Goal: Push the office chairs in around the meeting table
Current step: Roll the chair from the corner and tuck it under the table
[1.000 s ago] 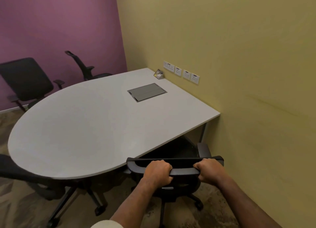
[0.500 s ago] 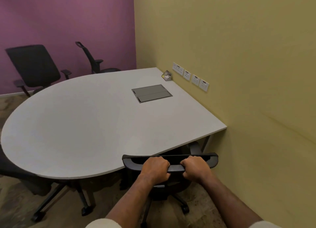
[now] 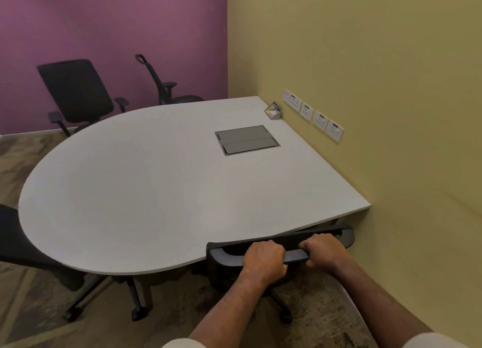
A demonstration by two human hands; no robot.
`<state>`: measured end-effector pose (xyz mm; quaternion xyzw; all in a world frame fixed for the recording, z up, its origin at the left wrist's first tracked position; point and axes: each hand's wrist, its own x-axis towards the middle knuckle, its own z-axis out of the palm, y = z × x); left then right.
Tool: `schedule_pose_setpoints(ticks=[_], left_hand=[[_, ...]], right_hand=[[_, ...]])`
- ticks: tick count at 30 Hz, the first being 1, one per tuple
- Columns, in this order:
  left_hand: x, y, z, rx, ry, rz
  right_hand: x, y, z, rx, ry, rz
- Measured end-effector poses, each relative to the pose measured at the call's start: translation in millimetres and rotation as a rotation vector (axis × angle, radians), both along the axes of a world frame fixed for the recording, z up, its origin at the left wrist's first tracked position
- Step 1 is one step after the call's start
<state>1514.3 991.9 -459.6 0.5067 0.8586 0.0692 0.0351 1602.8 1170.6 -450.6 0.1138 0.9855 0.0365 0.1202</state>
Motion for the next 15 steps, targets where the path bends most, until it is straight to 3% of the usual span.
schedule_pose_setpoints(ticks=[9,15], left_hand=[[10,71,9,-0.037,-0.026,0.17],[-1,80,13,-0.051,0.003,0.224]], right_hand=[[-16,81,-2,-0.04,0.019,0.141],[-29,91,-2,-0.076,0.089,0.213]])
